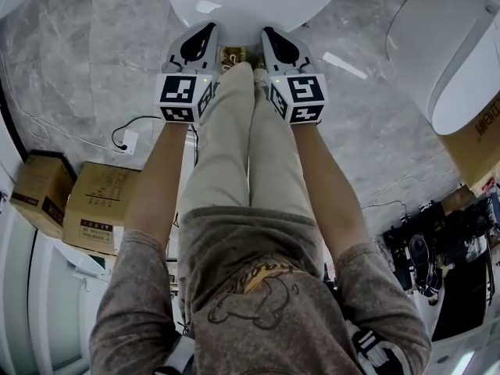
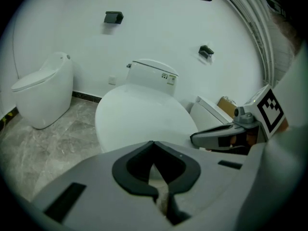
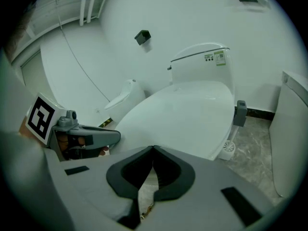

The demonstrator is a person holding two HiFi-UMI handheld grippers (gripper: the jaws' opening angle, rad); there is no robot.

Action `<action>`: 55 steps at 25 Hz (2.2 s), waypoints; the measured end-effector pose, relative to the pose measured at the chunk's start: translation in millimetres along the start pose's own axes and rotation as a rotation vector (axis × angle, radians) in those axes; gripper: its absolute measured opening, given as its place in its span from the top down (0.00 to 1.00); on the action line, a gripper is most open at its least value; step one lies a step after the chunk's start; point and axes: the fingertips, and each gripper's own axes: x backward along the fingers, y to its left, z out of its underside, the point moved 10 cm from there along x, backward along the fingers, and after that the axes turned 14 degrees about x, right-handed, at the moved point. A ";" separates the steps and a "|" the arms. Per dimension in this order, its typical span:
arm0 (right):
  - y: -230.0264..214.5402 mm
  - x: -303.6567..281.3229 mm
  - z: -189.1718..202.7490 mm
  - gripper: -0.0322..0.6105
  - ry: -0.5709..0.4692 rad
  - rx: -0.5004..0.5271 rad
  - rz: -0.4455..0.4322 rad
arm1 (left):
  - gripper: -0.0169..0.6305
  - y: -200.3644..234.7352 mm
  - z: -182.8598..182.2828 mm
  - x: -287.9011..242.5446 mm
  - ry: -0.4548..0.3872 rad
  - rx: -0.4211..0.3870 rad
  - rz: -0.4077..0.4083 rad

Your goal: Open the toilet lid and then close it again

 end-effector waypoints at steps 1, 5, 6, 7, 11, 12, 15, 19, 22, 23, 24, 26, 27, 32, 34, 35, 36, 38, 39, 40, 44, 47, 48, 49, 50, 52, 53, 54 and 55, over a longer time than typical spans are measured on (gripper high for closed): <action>-0.1 -3.1 4.3 0.91 0.009 -0.001 0.001 | 0.96 2.4 3.8 -3.5 0.014 -0.004 -0.001; -0.9 -14.5 16.8 0.91 0.038 -0.005 0.001 | 0.96 10.6 14.4 -16.0 0.052 -0.016 -0.008; -0.7 -16.0 18.3 0.91 0.034 -0.001 0.001 | 0.96 11.8 15.6 -17.3 0.051 -0.021 -0.007; -0.2 -16.3 19.2 0.91 0.028 0.006 0.000 | 0.96 12.4 16.4 -17.3 0.047 -0.027 -0.005; 1.9 -15.4 18.6 0.91 0.019 0.034 -0.002 | 0.96 12.3 16.0 -15.1 0.047 -0.029 -0.002; 1.8 -13.2 16.1 0.91 0.013 0.030 -0.003 | 0.96 10.3 13.6 -13.3 0.049 -0.025 0.000; -0.6 6.0 -6.8 0.91 -0.028 0.019 0.005 | 0.96 -5.9 -7.5 1.2 0.029 -0.018 0.027; -0.8 51.8 -67.8 0.91 -0.118 0.036 0.038 | 0.96 -38.6 -67.0 42.1 -0.049 -0.025 0.068; -0.8 105.5 -127.3 0.91 -0.207 0.058 0.062 | 0.96 -76.0 -124.5 86.9 -0.121 -0.044 0.103; -0.8 126.4 -147.5 0.91 -0.237 0.062 0.070 | 0.96 -90.1 -143.4 104.1 -0.144 -0.050 0.115; -0.2 147.8 -167.3 0.91 -0.266 0.069 0.080 | 0.96 -104.2 -161.6 122.0 -0.168 -0.056 0.128; 2.9 189.8 -204.3 0.91 -0.326 0.094 0.102 | 0.96 -130.3 -195.7 157.8 -0.216 -0.075 0.161; 5.2 209.9 -220.9 0.91 -0.357 0.110 0.113 | 0.96 -142.0 -211.2 175.1 -0.240 -0.088 0.179; 15.9 304.2 -273.5 0.91 -0.484 0.192 0.166 | 0.96 -192.9 -261.5 247.3 -0.345 -0.157 0.225; 21.8 333.7 -280.9 0.91 -0.519 0.217 0.185 | 0.96 -204.8 -269.5 269.7 -0.378 -0.169 0.240; 24.5 346.2 -282.2 0.91 -0.533 0.225 0.198 | 0.96 -209.2 -272.0 279.3 -0.395 -0.177 0.246; 26.6 357.6 -282.1 0.91 -0.545 0.228 0.212 | 0.96 -212.9 -273.4 287.6 -0.411 -0.185 0.251; 29.6 376.4 -278.3 0.91 -0.568 0.219 0.242 | 0.96 -218.1 -272.9 300.9 -0.444 -0.194 0.254; 31.1 383.6 -275.2 0.91 -0.580 0.211 0.259 | 0.96 -219.4 -271.3 306.0 -0.460 -0.193 0.255; 32.8 389.2 -271.9 0.91 -0.593 0.205 0.275 | 0.96 -219.8 -269.3 309.9 -0.475 -0.193 0.255; 35.2 393.9 -261.9 0.91 -0.622 0.185 0.314 | 0.96 -216.1 -265.0 311.7 -0.510 -0.210 0.256; 30.0 393.7 -260.9 0.91 -0.626 0.187 0.323 | 0.96 -217.6 -265.2 305.5 -0.510 -0.225 0.254; 27.9 394.7 -261.4 0.91 -0.627 0.187 0.326 | 0.96 -219.5 -265.1 303.9 -0.508 -0.231 0.255; 26.0 396.2 -261.8 0.91 -0.630 0.184 0.329 | 0.96 -221.5 -264.5 302.8 -0.506 -0.235 0.257; 24.3 397.8 -261.9 0.91 -0.632 0.178 0.331 | 0.96 -223.4 -263.7 302.2 -0.504 -0.238 0.259; 21.1 400.4 -261.3 0.91 -0.635 0.165 0.335 | 0.96 -227.2 -262.4 301.6 -0.502 -0.242 0.261; 20.2 401.2 -260.7 0.91 -0.635 0.161 0.336 | 0.96 -228.6 -261.8 301.5 -0.502 -0.243 0.261; 19.9 401.6 -259.9 0.91 -0.634 0.159 0.336 | 0.96 -229.6 -260.9 301.8 -0.503 -0.243 0.261; 20.2 401.8 -259.1 0.91 -0.632 0.157 0.336 | 0.96 -230.3 -260.0 302.4 -0.503 -0.243 0.260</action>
